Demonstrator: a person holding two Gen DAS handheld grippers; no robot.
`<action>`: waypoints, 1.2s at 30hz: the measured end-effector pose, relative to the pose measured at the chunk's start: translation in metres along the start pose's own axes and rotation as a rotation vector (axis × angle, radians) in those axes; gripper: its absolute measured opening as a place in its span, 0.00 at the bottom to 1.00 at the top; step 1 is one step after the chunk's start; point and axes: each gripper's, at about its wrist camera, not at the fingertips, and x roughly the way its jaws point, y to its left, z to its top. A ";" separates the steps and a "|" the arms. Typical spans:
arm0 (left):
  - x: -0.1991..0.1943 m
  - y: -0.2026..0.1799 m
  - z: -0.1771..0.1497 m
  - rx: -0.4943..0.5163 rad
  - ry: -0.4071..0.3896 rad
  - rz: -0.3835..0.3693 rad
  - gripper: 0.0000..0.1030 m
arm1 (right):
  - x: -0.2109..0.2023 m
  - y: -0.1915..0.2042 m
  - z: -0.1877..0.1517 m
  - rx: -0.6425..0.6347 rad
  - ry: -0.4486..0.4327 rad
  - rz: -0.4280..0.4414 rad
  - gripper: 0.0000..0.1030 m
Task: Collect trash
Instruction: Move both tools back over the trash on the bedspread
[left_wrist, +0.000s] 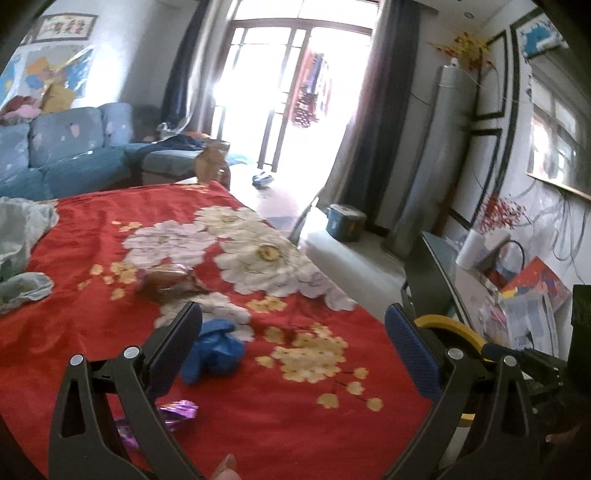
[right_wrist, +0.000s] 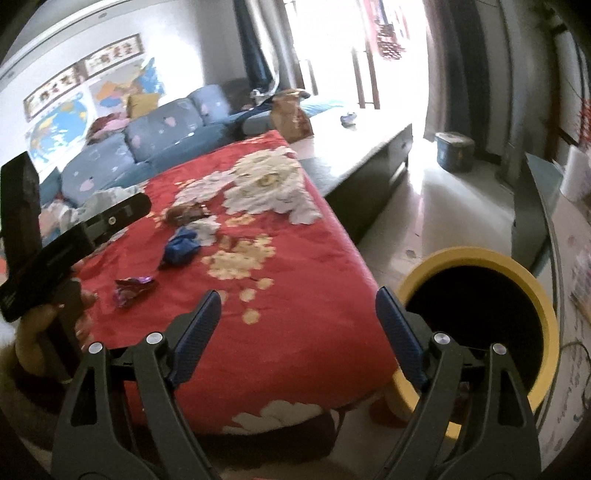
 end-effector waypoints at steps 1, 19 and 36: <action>-0.001 0.004 0.001 -0.008 -0.004 0.006 0.94 | 0.001 0.004 0.001 -0.008 0.002 0.007 0.75; -0.023 0.091 0.009 -0.150 -0.040 0.146 0.94 | 0.036 0.084 0.023 -0.150 0.033 0.131 0.75; 0.011 0.164 0.029 -0.204 0.080 0.146 0.93 | 0.105 0.130 0.046 -0.182 0.091 0.172 0.75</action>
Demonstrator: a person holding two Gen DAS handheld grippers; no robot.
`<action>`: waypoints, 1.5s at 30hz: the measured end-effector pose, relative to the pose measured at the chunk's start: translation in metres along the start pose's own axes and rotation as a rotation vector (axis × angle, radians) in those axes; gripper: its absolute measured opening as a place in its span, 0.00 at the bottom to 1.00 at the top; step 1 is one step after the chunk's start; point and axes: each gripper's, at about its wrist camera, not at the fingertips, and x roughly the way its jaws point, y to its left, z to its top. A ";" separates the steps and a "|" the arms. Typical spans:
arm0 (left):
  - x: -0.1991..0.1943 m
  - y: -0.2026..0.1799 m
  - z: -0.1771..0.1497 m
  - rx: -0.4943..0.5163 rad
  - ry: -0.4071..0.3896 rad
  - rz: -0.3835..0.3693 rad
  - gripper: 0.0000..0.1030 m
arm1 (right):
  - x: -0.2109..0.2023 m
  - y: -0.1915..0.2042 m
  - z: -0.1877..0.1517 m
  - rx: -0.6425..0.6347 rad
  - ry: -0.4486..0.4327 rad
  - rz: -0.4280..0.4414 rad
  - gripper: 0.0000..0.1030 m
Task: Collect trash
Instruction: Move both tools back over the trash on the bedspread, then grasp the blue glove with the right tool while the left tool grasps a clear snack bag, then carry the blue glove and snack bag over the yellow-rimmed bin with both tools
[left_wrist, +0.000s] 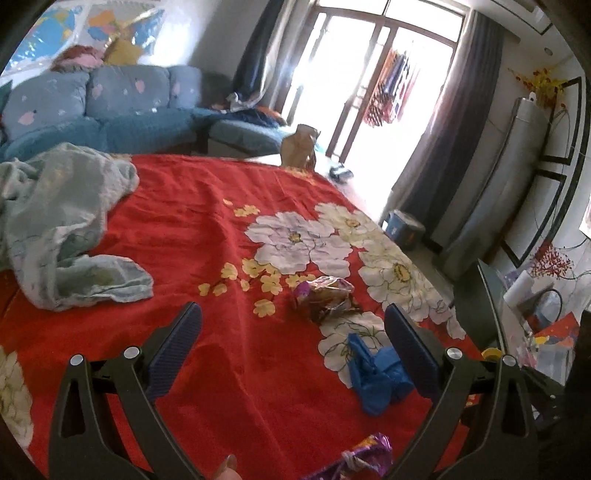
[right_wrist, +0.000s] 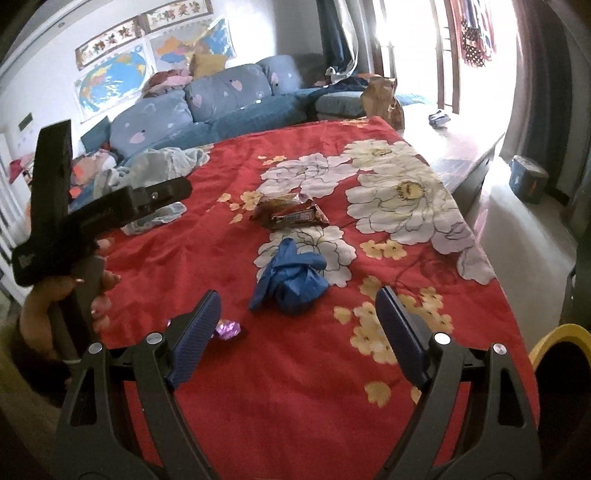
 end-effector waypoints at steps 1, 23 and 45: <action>0.008 0.002 0.004 -0.004 0.023 -0.012 0.93 | 0.006 0.000 0.002 0.001 0.007 0.001 0.75; 0.131 -0.018 0.018 0.107 0.314 -0.064 0.50 | 0.088 -0.013 0.006 0.108 0.173 0.068 0.47; 0.061 -0.028 0.022 0.048 0.163 -0.153 0.18 | 0.031 -0.038 -0.002 0.122 0.075 0.074 0.19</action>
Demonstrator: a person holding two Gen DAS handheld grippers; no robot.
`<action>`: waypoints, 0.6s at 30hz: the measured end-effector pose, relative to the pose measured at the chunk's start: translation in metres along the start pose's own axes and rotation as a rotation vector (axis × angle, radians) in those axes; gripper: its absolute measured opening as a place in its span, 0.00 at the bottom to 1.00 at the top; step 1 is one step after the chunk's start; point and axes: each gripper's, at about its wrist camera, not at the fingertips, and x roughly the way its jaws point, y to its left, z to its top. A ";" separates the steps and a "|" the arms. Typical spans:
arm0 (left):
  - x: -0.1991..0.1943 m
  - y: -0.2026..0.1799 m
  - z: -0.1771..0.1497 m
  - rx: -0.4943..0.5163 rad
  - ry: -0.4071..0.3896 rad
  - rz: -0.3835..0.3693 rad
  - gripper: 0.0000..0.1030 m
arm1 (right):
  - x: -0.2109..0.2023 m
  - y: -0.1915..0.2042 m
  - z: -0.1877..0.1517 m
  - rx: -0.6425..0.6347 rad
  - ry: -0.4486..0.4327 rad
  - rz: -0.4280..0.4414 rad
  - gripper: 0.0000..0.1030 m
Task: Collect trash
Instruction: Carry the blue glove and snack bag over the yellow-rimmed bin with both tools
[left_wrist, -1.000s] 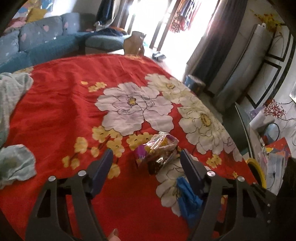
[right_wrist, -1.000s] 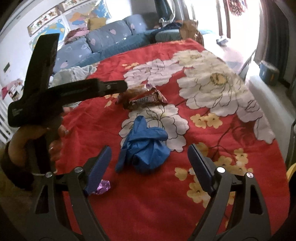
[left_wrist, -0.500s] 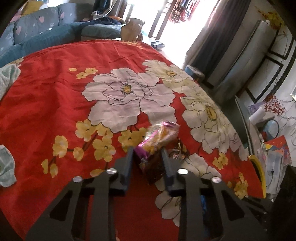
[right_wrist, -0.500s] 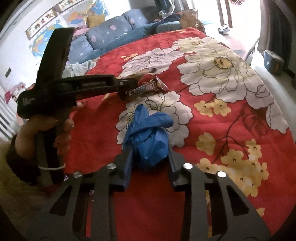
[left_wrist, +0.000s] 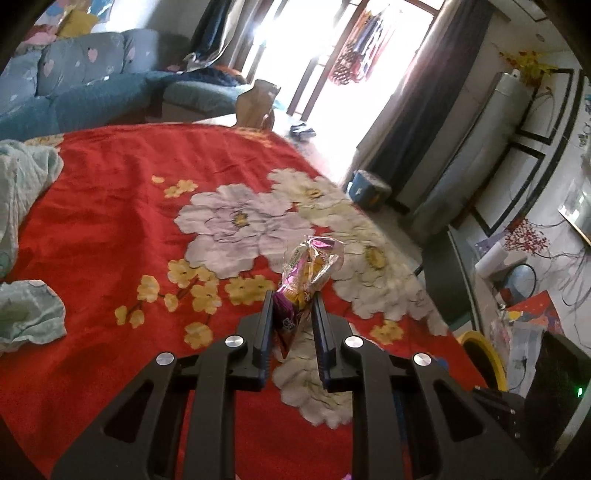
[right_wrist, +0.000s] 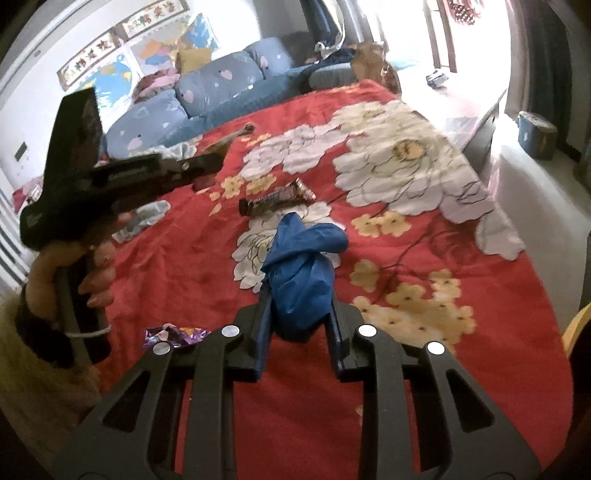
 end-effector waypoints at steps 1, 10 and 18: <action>-0.002 -0.003 -0.001 0.003 -0.002 -0.005 0.18 | -0.006 -0.002 0.000 0.000 -0.010 -0.003 0.19; -0.021 -0.047 -0.018 0.037 -0.028 -0.083 0.18 | -0.044 -0.025 0.005 0.019 -0.081 -0.044 0.19; -0.027 -0.085 -0.032 0.092 -0.030 -0.141 0.18 | -0.074 -0.046 0.008 0.047 -0.141 -0.088 0.19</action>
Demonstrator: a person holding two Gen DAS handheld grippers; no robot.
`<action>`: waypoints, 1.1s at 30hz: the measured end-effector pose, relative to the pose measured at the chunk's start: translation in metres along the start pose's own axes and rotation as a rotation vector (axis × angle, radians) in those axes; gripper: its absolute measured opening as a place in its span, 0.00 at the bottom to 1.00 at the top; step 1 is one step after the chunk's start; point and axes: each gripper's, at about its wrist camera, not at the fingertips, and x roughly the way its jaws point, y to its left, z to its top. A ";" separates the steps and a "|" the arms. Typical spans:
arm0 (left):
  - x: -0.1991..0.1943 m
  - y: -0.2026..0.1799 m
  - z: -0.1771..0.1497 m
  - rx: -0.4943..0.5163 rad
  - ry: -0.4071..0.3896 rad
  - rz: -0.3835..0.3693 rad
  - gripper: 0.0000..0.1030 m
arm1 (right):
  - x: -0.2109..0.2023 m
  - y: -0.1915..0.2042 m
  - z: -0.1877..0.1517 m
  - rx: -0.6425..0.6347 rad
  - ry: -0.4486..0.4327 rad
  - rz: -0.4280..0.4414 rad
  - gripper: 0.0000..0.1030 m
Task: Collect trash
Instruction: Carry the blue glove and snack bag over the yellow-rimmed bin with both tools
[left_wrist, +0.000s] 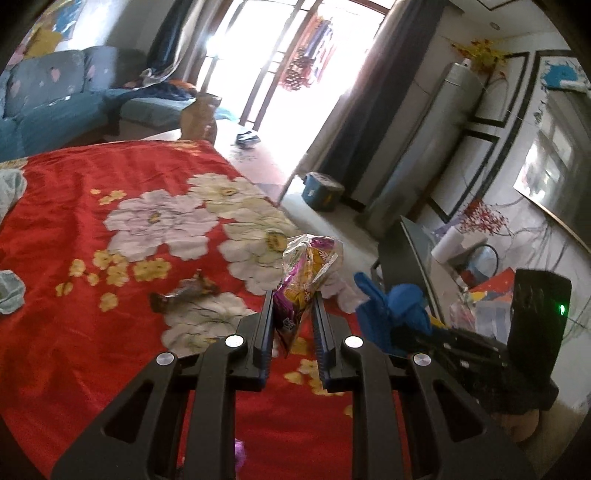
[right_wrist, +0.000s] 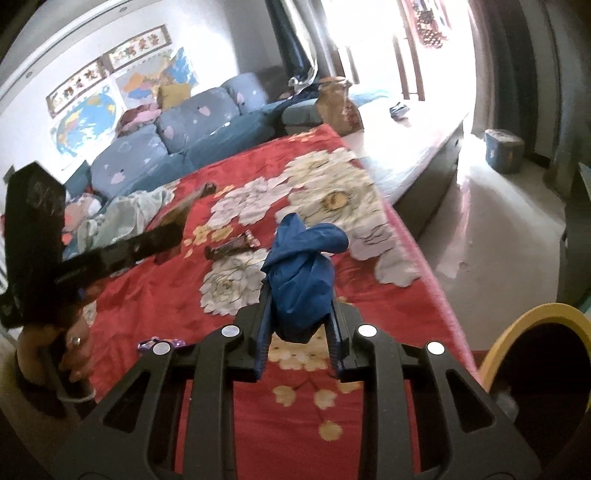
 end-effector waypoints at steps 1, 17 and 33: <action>0.000 -0.005 -0.002 0.008 0.001 -0.006 0.18 | -0.003 -0.003 0.000 0.003 -0.005 -0.006 0.19; 0.012 -0.062 -0.019 0.112 0.039 -0.074 0.18 | -0.045 -0.055 -0.002 0.077 -0.073 -0.106 0.19; 0.040 -0.123 -0.042 0.220 0.108 -0.143 0.18 | -0.080 -0.115 -0.016 0.200 -0.118 -0.216 0.19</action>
